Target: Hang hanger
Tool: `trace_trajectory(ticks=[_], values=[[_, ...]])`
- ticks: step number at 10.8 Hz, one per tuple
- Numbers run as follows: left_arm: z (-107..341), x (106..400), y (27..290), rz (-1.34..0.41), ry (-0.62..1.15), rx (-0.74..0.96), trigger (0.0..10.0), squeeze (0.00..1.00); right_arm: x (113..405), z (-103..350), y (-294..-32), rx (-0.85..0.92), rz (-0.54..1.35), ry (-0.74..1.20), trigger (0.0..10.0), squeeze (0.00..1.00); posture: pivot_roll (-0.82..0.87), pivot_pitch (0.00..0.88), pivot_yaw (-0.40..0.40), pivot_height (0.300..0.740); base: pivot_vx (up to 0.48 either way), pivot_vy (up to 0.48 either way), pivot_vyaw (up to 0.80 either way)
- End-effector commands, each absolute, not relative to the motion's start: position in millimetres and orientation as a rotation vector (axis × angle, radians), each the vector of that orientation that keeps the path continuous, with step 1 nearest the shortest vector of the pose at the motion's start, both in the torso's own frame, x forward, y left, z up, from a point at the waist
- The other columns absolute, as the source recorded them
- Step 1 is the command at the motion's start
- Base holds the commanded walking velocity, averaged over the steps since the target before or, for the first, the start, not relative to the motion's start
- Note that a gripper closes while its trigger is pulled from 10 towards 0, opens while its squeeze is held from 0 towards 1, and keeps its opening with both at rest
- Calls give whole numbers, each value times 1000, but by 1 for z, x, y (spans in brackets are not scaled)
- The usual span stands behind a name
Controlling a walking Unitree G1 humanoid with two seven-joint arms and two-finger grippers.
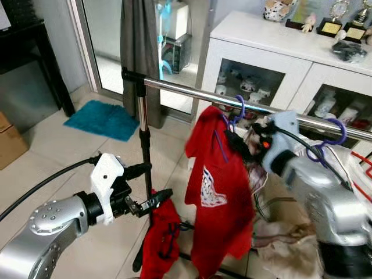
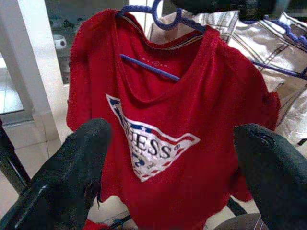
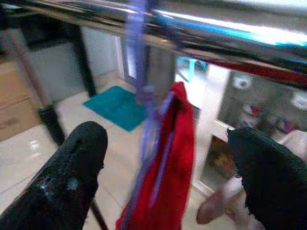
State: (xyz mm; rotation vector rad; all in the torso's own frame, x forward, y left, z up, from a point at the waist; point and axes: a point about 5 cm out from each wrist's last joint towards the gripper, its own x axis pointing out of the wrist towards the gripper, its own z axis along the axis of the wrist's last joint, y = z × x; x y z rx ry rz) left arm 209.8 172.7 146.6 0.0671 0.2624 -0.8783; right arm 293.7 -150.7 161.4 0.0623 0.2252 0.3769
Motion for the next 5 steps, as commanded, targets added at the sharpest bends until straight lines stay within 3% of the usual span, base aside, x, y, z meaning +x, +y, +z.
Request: trace_trajectory(ticks=[1, 2, 5], values=[[145, 213, 174, -879, 266, 84, 10000, 0, 300, 160, -157, 73, 316, 247, 1490, 0, -1, 0, -86, 740, 0, 0, 0], [143, 215, 175, -874, 268, 84, 10000, 0, 302, 162, -156, 77, 310, 247, 0, 0, 0, 0, -89, 740, 0, 0, 0], [137, 213, 178, -868, 272, 88, 10000, 0, 308, 159, -157, 85, 263, 289, 0, 0, -1, 0, -91, 740, 0, 0, 0]])
